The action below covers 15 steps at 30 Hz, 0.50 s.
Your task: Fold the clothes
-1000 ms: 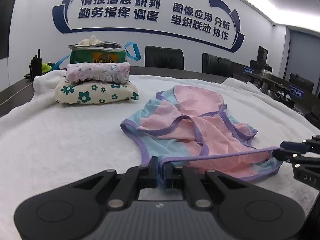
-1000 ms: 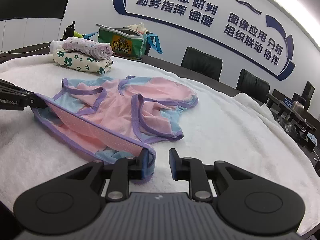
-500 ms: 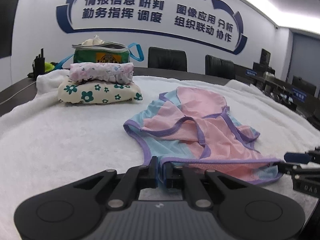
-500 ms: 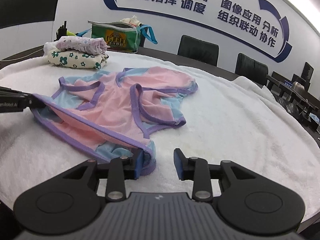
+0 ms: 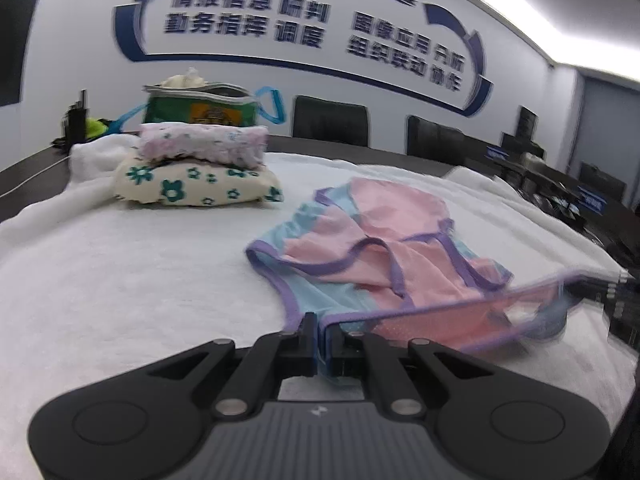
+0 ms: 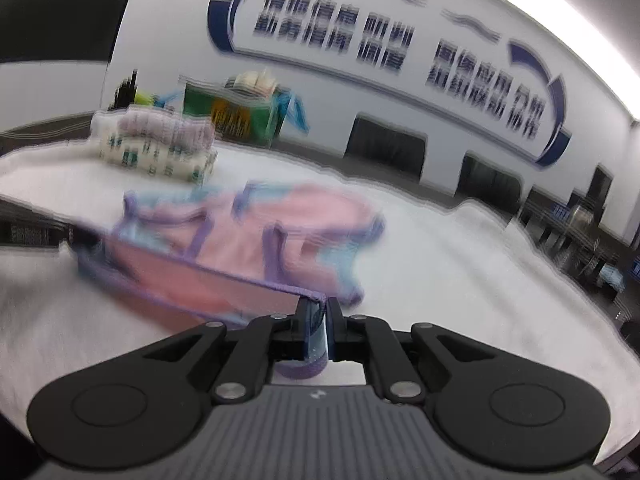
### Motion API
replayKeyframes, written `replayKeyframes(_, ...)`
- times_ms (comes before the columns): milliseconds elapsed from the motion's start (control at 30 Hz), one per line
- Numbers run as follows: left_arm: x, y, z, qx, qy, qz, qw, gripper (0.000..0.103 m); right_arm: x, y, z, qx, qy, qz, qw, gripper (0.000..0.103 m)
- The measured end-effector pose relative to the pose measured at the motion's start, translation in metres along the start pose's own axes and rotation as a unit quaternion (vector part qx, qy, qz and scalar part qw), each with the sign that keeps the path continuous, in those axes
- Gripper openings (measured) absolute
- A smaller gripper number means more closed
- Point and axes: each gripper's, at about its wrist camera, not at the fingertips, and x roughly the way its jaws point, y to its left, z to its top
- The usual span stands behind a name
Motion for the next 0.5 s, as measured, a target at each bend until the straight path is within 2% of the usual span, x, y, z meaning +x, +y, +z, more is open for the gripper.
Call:
replayKeyframes(133,0.003,-0.005,-0.001,0.014,0.006,0.003,0.9999,0.002,-0.008,-0.004,0.013,0.005,-0.025,0.007,1.000,0.007)
replayKeyframes(233,0.003,-0.004,-0.001,0.009,0.006,0.005,0.9999,0.002,0.008,-0.004,0.011,0.007,0.005,0.009,1.000,0.010)
replayKeyframes(267,0.003,-0.003,-0.001,0.006,0.006,0.005,0.9999,0.002,0.014,-0.004,0.009,0.012,0.015,0.008,1.000,0.013)
replayKeyframes(333,0.003,-0.002,-0.001,0.002,0.007,0.006,1.0000,0.002,0.024,-0.006,0.004,0.031,0.036,0.016,0.999,0.031)
replayKeyframes(400,0.003,-0.002,-0.001,0.002,0.007,0.008,0.9999,0.002,0.033,-0.007,0.000,0.050,0.055,0.025,0.997,0.032)
replayKeyframes(500,0.003,-0.003,-0.001,0.006,0.007,0.010,0.9999,0.002,0.031,-0.011,-0.001,0.078,0.061,0.052,0.994,0.036)
